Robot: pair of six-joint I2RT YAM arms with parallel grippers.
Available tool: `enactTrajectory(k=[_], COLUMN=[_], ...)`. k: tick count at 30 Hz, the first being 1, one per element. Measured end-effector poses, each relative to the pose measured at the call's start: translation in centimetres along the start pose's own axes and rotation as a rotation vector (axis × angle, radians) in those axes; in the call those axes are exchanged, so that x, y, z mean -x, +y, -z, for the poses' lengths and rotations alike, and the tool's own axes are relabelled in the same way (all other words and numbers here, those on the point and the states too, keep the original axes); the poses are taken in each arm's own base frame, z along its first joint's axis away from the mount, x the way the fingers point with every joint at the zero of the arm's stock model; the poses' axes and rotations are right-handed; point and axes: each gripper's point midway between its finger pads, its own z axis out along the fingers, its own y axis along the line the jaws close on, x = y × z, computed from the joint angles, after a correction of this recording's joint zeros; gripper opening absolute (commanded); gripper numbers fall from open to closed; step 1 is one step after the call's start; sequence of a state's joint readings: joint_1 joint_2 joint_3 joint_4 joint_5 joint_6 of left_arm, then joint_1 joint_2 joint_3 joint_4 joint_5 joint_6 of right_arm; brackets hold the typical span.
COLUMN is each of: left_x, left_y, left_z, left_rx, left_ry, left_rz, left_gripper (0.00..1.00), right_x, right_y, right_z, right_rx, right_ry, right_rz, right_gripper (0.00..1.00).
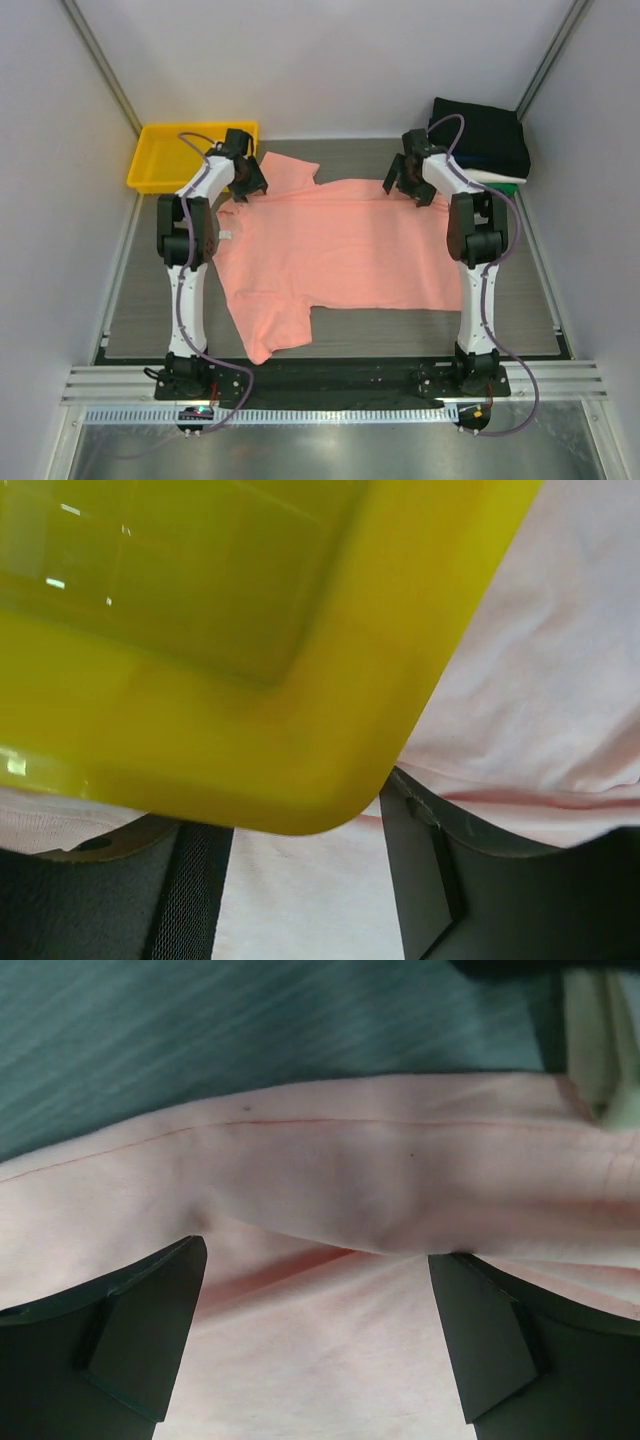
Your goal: Fold and stack the t-shirts
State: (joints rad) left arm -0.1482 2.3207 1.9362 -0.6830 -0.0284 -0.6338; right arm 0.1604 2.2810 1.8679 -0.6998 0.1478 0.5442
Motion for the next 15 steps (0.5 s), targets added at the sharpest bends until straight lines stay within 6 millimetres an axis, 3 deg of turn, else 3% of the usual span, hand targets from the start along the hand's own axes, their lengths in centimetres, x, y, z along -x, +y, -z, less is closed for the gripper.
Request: enactTrajectory(k=[4,8,12,15], left_x=[0.9,0.2,-0.6,0.0], left_y=[-0.1,0.5,1.5,1.7], left_z=[0.4,3.0,9.4,16.3], left_rx=[0.016,0.022,0.010,-0.037], left_ry=[0.007,0.015,-0.018,-0.127], left_rz=[-0.011,-0.017,-0.032,-0.034], left_gripper=[0.63,0.64,0.66,0.66], right_x=[1.0,0.4,-0.8,-0.5], right_y=[1.2,1.2,0.2,-0.1], right_z=[-0.2,0.2,2.7,5.7], right_rx=[0.039,0.055,0.057,0.078], right_ry=[-0.007,0.008,0.031,0.000], right_rz=[0.013,0.022,0.035,0.037], right_gripper=[1.00,1.00,1.00,1.00])
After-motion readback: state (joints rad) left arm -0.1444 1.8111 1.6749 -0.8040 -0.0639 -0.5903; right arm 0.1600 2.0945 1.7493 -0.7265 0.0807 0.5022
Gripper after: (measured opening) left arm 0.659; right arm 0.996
